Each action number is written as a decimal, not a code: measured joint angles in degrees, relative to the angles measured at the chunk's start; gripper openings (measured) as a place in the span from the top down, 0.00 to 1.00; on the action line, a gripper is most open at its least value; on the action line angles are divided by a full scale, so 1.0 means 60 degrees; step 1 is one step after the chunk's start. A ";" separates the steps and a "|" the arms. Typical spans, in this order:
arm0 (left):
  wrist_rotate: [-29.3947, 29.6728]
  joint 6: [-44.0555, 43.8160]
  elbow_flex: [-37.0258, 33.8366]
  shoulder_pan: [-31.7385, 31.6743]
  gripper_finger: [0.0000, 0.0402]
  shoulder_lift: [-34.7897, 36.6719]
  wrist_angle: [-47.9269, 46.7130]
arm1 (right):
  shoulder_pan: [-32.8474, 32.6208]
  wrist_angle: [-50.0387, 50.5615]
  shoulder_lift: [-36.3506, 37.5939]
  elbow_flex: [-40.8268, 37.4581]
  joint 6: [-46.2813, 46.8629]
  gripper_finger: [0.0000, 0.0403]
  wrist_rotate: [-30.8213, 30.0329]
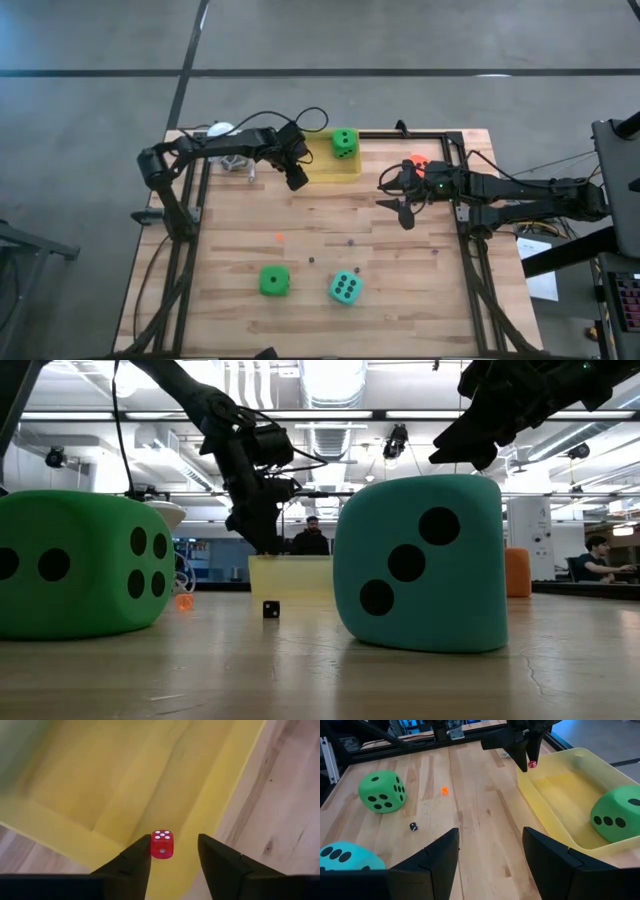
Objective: Pick & Place Dice
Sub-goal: Put the red small die into the yellow bin
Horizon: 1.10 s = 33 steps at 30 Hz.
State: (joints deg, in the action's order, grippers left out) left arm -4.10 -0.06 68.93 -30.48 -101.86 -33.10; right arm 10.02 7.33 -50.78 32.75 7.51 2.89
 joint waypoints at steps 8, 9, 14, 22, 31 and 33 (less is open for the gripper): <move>-0.0006 0.0019 0.0007 -0.0036 0.55 0.0004 -0.0308 | 0.0000 0.0001 0.0000 0.0000 0.0000 0.47 0.0001; -0.0004 0.0028 0.0007 -0.0044 0.55 0.0004 -0.0379 | 0.0000 0.0004 0.0000 0.0000 0.0000 0.47 0.0001; -0.0004 0.0454 0.0007 -0.0044 0.55 0.0011 -0.0777 | 0.0000 0.0004 0.0000 0.0000 -0.0004 0.47 0.0001; -0.0005 0.0191 0.0479 -0.0098 0.55 0.0051 -0.0703 | 0.0000 -0.0041 0.0003 0.0000 -0.0022 0.47 0.0001; -0.0345 0.0079 0.0767 -0.0208 0.55 0.0035 -0.0723 | 0.0000 -0.0047 0.0004 0.0000 -0.0022 0.47 0.0001; -0.0149 0.0402 0.0780 -0.0206 0.55 0.0036 -0.0750 | 0.0000 -0.0047 0.0004 0.0000 -0.0018 0.47 0.0001</move>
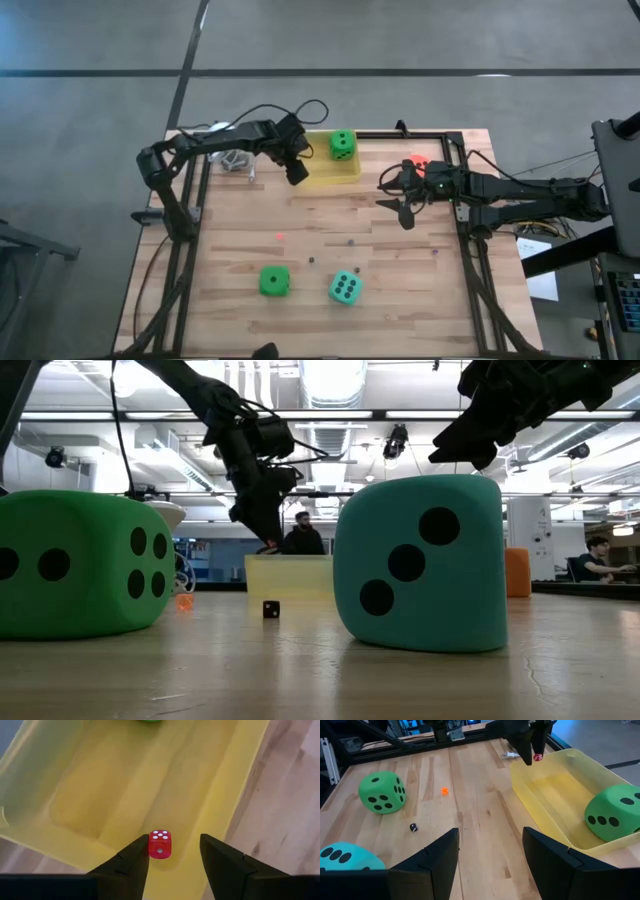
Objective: Pick & Place Dice
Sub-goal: Put the red small die into the yellow bin
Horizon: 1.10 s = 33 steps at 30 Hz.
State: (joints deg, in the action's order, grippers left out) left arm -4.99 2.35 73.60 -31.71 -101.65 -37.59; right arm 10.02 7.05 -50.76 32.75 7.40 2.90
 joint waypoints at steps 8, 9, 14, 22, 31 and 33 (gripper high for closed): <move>0.1045 0.2627 -0.0094 0.0314 0.54 -0.0007 -0.0320 | 0.0000 -0.0029 0.0000 0.0000 -0.0015 0.47 0.0000; 0.1047 0.2992 -0.0120 0.0348 0.54 -0.0011 -0.0233 | 0.0000 -0.0029 0.0000 0.0000 -0.0015 0.47 0.0000; 0.0504 0.3168 -0.0109 0.0300 0.51 -0.0015 0.0406 | -0.0004 -0.0026 0.0000 0.0000 -0.0011 0.47 0.0000; 0.1218 0.3726 -0.0060 0.0306 0.43 -0.0015 0.0029 | 0.0000 -0.0025 0.0000 0.0000 -0.0011 0.47 0.0000; 0.0971 0.3324 0.0120 0.0235 0.39 -0.0015 0.0148 | -0.0001 -0.0022 0.0000 0.0000 -0.0015 0.47 0.0000; 0.0878 0.3665 0.0118 0.0195 0.39 -0.0017 -0.0083 | 0.0000 -0.0024 0.0000 0.0000 -0.0015 0.47 0.0000</move>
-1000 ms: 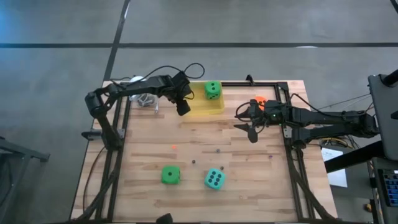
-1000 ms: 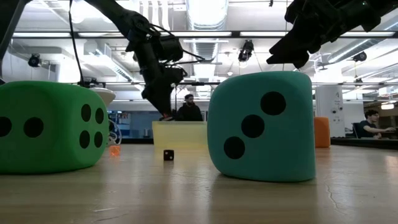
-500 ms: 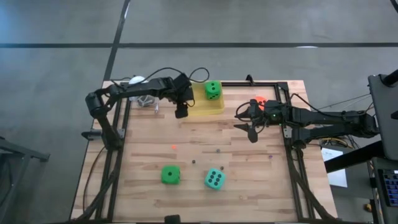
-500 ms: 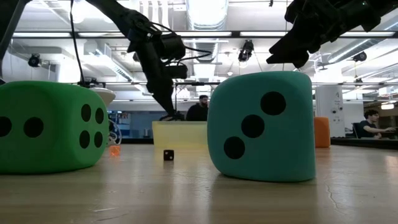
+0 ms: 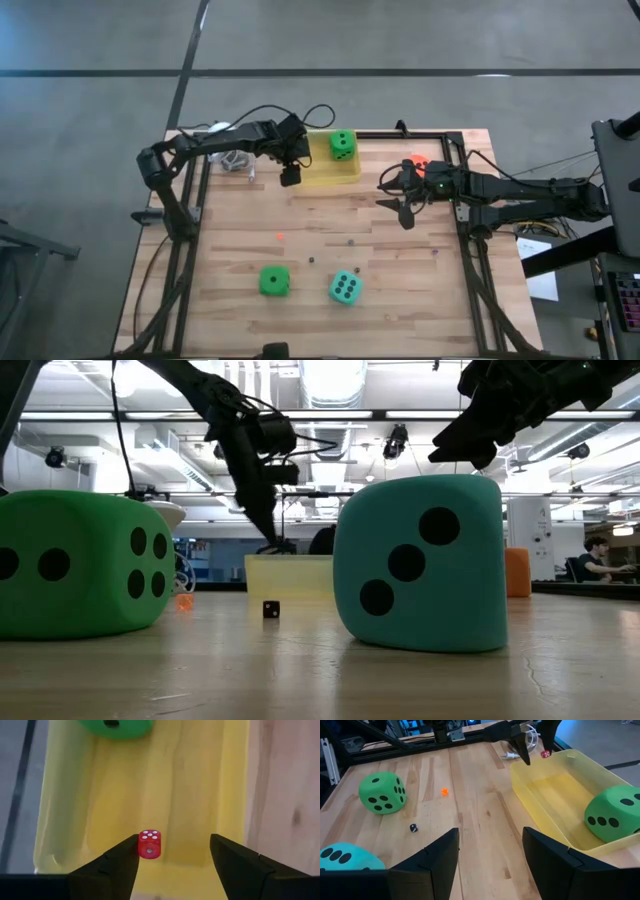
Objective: Pick & Place Dice
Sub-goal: Put the red small die into the yellow bin
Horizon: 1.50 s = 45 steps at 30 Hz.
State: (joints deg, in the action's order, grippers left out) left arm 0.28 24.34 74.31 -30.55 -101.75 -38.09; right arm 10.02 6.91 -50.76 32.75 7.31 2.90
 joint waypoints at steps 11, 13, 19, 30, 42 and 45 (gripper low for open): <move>0.1879 0.2456 -0.0012 0.0422 0.41 0.0003 -0.0330 | 0.0000 -0.0195 0.0000 0.0000 0.0004 0.47 0.0000; 0.2135 0.1965 -0.0011 0.0463 0.41 -0.0001 0.0205 | -0.0001 -0.0206 0.0000 0.0000 0.0008 0.47 0.0000; 0.1209 0.2304 0.0008 0.0502 0.42 0.0001 -0.0053 | -0.0004 -0.0202 0.0000 0.0000 0.0011 0.47 0.0004; 0.0779 0.1844 0.0076 0.0402 0.45 0.0050 -0.0010 | -0.0004 -0.1455 -0.0165 -0.0184 -0.0069 0.47 -0.0493; -0.0754 0.1651 0.0072 0.0453 0.46 0.0050 0.1103 | 0.0869 -0.4966 -0.3251 -0.0066 0.0175 0.47 -0.1524; -0.0770 0.1696 0.0068 0.0489 0.45 0.0050 0.1220 | 0.1291 -0.5469 -0.4141 0.0346 0.0270 0.47 -0.1509</move>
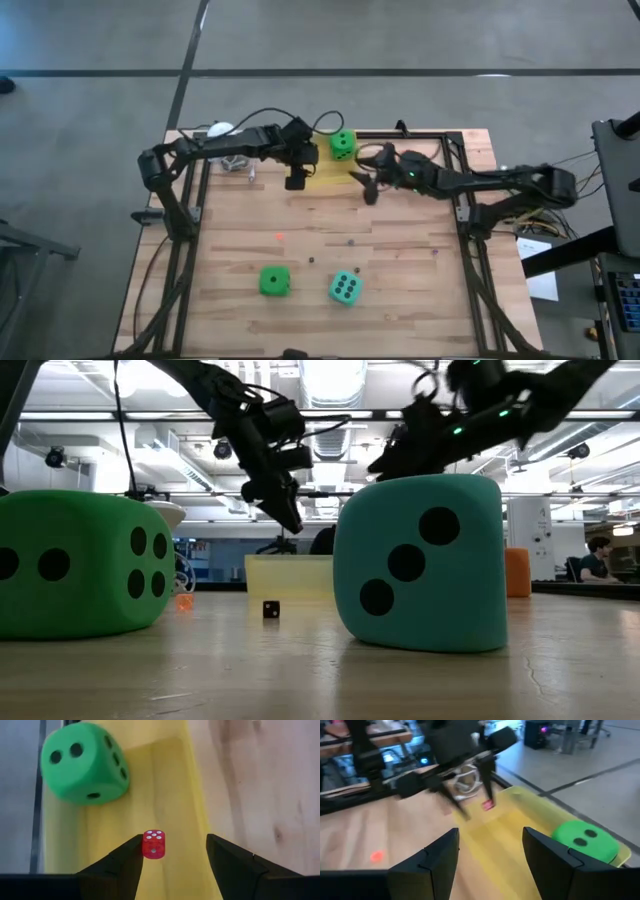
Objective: Pick & Place Dice
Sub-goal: Put the red small die into the yellow bin
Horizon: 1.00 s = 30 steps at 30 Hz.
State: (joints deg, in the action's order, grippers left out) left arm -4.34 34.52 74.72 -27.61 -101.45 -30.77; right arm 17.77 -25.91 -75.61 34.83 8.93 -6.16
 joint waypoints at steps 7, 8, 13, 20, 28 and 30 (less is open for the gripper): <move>0.0008 0.0061 0.0000 -0.0037 0.46 -0.0011 0.0402 | 0.0756 -0.0198 -0.2102 0.1713 -0.0062 0.47 0.0104; 0.0004 0.0062 0.0000 -0.0029 0.46 -0.0011 0.0488 | 0.0835 -0.0177 -0.2438 0.1983 -0.0130 0.47 0.0107; 0.0006 0.0068 0.0000 -0.0040 0.45 -0.0011 0.0658 | 0.1154 -0.0172 -0.3866 0.3216 -0.0160 0.47 0.0862; 0.0051 0.0223 0.0000 -0.0113 0.46 -0.0028 0.0852 | 0.1327 0.0173 -0.4916 0.4531 -0.0173 0.47 0.0854; 0.0154 0.0218 -0.0011 -0.0400 0.46 -0.0058 0.0921 | 0.1370 0.1429 -0.5205 0.5428 -0.0521 0.47 0.0764; 0.0190 0.0156 -0.0011 -0.0459 0.46 -0.0058 0.0959 | 0.1386 0.1443 -0.5196 0.5455 -0.0526 0.47 0.0766</move>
State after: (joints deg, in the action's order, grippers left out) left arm -3.20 35.46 74.65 -30.37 -101.80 -25.02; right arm 26.09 -17.25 -106.78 67.56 5.77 -1.56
